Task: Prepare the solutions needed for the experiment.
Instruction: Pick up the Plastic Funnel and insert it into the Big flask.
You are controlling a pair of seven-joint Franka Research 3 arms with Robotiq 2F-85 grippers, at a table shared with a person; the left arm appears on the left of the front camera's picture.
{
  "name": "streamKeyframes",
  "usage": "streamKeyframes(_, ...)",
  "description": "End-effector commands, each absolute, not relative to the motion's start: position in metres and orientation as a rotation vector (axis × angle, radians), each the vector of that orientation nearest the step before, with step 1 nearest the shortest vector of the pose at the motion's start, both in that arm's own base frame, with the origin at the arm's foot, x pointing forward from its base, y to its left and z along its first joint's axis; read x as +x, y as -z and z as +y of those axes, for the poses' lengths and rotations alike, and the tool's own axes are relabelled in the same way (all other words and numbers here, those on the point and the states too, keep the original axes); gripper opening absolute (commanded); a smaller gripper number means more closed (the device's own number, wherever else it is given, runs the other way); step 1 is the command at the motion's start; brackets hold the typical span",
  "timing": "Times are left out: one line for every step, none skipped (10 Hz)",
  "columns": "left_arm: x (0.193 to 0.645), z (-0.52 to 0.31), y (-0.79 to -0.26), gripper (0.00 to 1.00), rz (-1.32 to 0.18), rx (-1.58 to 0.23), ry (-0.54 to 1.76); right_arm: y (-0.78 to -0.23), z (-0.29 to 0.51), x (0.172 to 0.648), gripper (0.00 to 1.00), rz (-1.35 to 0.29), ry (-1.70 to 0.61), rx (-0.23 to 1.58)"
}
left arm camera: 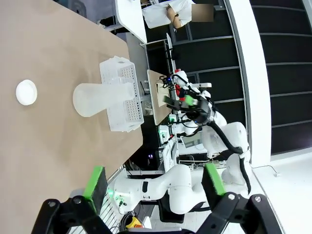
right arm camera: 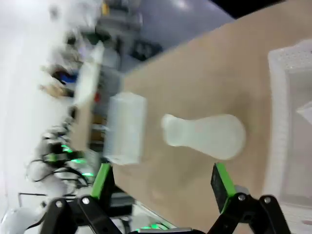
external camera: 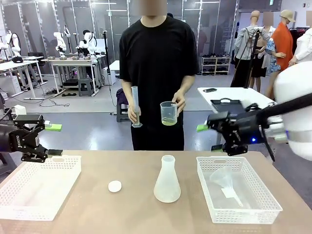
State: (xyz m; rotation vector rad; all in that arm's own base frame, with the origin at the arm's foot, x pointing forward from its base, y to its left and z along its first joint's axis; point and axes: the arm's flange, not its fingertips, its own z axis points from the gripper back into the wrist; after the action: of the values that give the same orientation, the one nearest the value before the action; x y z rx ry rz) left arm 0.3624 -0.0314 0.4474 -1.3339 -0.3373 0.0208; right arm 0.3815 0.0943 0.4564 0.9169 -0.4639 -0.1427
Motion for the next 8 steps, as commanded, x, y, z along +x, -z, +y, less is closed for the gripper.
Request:
streamKeyframes(0.362,-0.035,-0.450,1.00,-0.347,-1.367,-0.027,-0.483,0.069,0.425,1.00,-0.472,-0.126,0.637)
streamKeyframes(0.362,-0.035,-0.450,1.00,-0.347,-1.367,-0.027,-0.486,0.061,0.440,1.00,-0.469,-0.270,0.551)
streamKeyframes(0.362,-0.035,-0.450,1.00,-0.347,-1.367,-0.027,-0.492,0.054,0.446,1.00,-0.458,-0.378,0.479)
streamKeyframes(0.362,-0.035,-0.450,1.00,-0.347,-1.367,-0.027,-0.498,0.049,0.453,1.00,-0.417,-0.443,0.380)
streamKeyframes(0.362,-0.035,-0.450,1.00,-0.347,-1.367,-0.027,-0.499,0.048,0.460,1.00,-0.372,-0.472,0.331)
streamKeyframes(0.362,-0.035,-0.450,1.00,-0.347,-1.367,-0.027,-0.472,0.052,0.451,1.00,-0.349,-0.319,0.438)
streamKeyframes(0.362,-0.035,-0.450,1.00,-0.347,-1.367,-0.027,-0.472,0.052,0.451,1.00,-0.349,-0.319,0.438)
streamKeyframes(0.362,-0.035,-0.450,1.00,-0.347,-1.367,-0.027,-0.472,0.052,0.451,1.00,-0.349,-0.319,0.438)
